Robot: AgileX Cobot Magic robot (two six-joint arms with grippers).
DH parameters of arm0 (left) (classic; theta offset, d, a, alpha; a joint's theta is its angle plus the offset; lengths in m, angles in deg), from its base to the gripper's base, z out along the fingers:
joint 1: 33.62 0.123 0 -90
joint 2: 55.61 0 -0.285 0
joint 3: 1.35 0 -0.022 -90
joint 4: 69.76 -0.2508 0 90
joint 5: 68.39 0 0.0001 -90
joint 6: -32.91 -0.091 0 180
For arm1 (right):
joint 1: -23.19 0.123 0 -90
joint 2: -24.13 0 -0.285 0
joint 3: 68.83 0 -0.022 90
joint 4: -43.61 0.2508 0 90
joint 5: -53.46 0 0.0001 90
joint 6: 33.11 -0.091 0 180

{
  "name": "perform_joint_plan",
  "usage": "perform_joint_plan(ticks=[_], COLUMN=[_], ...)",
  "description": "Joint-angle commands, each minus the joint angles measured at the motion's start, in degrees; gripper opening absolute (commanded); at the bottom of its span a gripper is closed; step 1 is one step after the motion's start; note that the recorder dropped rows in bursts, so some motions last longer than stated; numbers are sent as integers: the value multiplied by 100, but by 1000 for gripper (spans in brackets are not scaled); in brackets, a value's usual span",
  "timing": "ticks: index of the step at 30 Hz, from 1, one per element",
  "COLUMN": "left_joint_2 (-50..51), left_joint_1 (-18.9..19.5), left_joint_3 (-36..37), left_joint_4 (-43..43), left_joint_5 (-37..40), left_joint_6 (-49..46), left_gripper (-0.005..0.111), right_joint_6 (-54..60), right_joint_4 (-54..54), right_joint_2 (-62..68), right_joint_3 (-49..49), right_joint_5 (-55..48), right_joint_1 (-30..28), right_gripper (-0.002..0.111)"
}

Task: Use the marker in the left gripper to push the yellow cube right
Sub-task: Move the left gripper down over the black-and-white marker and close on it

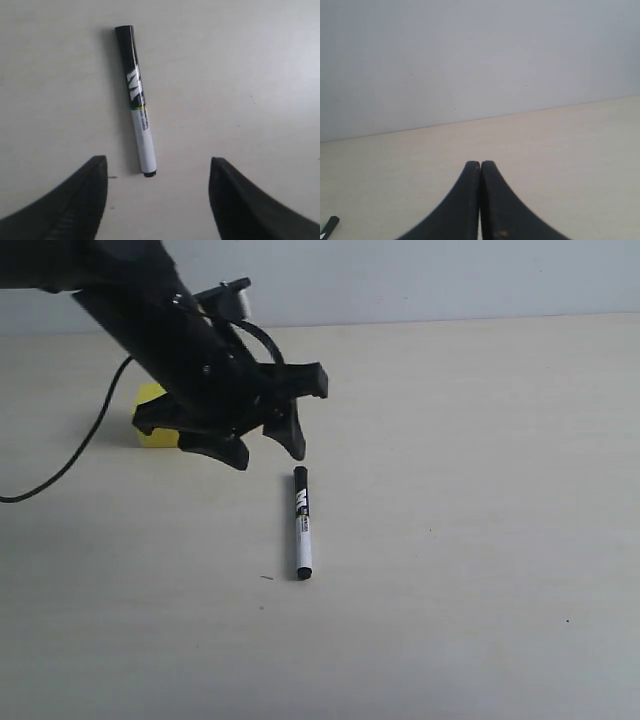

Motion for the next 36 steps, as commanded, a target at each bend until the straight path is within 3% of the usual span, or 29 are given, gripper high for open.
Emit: perform_joint_plan(ticks=[1, 7, 10, 13, 34, 36], left_joint_2=[588, 1750, 2148, 2387, 2506, 2506], left_joint_1=[-336, -823, -891, -891, -891, -891], left_joint_3=[-744, -1704, -1967, -1995, -1984, -1984], left_joint_4=[-924, -1769, -1807, -1806, -1830, -1819], left_joint_5=[667, 1191, 1339, 1302, 1213, 1216], left_joint_6=[907, 1341, 1477, 1603, 1603, 1628], left_gripper=[59, 59, 60, 68, 67, 62], right_joint_6=[48, 48, 48, 48, 48, 48], right_joint_4=[14, 14, 14, 14, 14, 14], right_joint_2=[-28, -28, -28, -28, -28, -28], right_joint_3=[28, 28, 28, 28, 28, 28], right_joint_5=[56, 56, 56, 56, 56, 56], right_joint_1=[-21, -21, -21, -21, -21, -21], right_gripper=[0, 0, 0, 0, 0, 0])
